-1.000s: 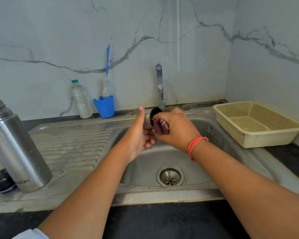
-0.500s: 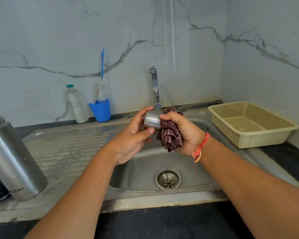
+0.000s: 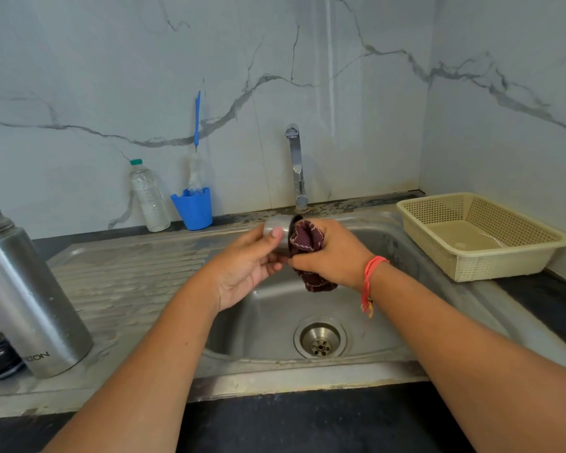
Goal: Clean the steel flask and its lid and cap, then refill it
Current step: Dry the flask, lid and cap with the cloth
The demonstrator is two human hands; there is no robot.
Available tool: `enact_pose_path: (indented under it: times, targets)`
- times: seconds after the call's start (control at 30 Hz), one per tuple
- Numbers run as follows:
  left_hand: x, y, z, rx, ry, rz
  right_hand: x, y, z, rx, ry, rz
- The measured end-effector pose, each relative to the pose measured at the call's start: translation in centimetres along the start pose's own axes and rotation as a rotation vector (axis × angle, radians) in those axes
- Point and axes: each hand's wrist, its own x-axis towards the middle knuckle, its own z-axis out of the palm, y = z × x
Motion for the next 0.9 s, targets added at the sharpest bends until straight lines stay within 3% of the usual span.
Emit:
enact_pose_path:
  times: [0.13,0.27,0.43,0.6,0.7,0.8,0.9]
  targets:
    - [0.2,-0.6,-0.5,0.042,-0.071,0.037,-0.1,-0.1,-0.6,0.267,-0.070,0.193]
    - [0.2,-0.6,-0.2,0.106,-0.077,0.125,-0.4,-0.5,-1.0,0.814,-0.111,0.385]
    - [0.6,-0.4,0.5,0.217,0.011,0.261,-0.4,-0.8,-0.5,1.245,-0.129,0.384]
    - [0.9,-0.5,0.3,0.268,0.128,0.341,0.6,-0.3,0.5,1.297,-0.004,0.385]
    - [0.6,-0.4,-0.2,0.254,0.179,0.351,1.1,0.1,0.2,1.264,0.180,0.437]
    - [0.3,-0.6,-0.5,0.332,0.250,0.319,1.3,0.8,-0.3,1.051,0.330,0.460]
    - [0.1,-0.6,-0.3,0.305,0.321,0.289,1.1,0.8,-0.4,0.727,0.342,0.451]
